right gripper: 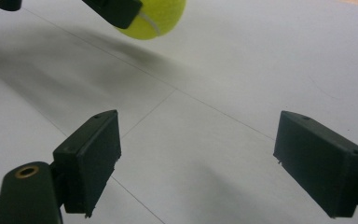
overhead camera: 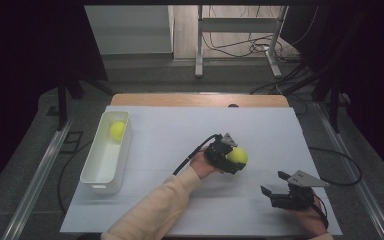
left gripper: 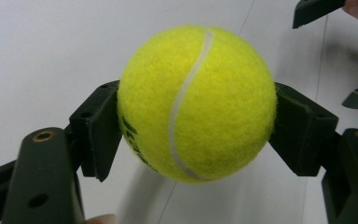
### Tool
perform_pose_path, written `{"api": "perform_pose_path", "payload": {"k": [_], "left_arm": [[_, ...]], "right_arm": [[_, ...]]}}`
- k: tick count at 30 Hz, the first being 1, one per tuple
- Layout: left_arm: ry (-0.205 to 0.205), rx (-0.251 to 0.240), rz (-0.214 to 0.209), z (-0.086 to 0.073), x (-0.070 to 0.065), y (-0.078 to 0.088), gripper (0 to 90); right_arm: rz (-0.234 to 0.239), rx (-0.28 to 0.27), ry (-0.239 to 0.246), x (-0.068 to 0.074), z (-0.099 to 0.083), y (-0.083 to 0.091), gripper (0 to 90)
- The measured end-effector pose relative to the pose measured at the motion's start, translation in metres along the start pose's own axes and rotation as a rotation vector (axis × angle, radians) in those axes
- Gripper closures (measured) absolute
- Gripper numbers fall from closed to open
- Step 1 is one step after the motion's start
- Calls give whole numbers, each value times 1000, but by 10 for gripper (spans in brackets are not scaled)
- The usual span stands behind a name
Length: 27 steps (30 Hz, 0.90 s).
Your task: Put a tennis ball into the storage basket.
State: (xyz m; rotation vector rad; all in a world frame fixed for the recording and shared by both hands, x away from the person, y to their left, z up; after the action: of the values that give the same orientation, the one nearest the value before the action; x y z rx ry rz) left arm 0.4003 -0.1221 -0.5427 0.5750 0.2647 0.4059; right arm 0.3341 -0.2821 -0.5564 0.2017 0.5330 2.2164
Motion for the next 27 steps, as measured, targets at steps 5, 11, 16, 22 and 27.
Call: {"api": "perform_pose_path", "payload": {"k": [5,11,16,22,27], "left_arm": [[-6,-15,-4,-1,-4,7,258],[-9,-25,-5,-3,-7,16,258],[-7,-35,1,-6,-7,23,258],[-7,-32,10,-12,-5,29,258],[-3,-33,22,-15,-1,35,258]], "right_arm": [[1,0,1,0,0,0,154],[-2,2,1,0,0,0,154],[-5,6,2,0,0,-1,154],[-6,6,1,0,0,-1,154],[-6,6,2,0,-1,-1,154]]}}
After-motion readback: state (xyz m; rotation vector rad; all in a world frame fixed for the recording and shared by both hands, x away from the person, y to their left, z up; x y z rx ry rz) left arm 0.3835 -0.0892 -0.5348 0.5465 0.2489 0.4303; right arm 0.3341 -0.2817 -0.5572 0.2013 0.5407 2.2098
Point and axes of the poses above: each handheld gripper's, and its own axes: y roughly backward along the jaws, z roughly out of its top, x roughly to its left, the point moved 9 cm from there along -y, roughly forward along the jaws, and after that the axes turned 6 degrees about -x, right-handed, at the moved point
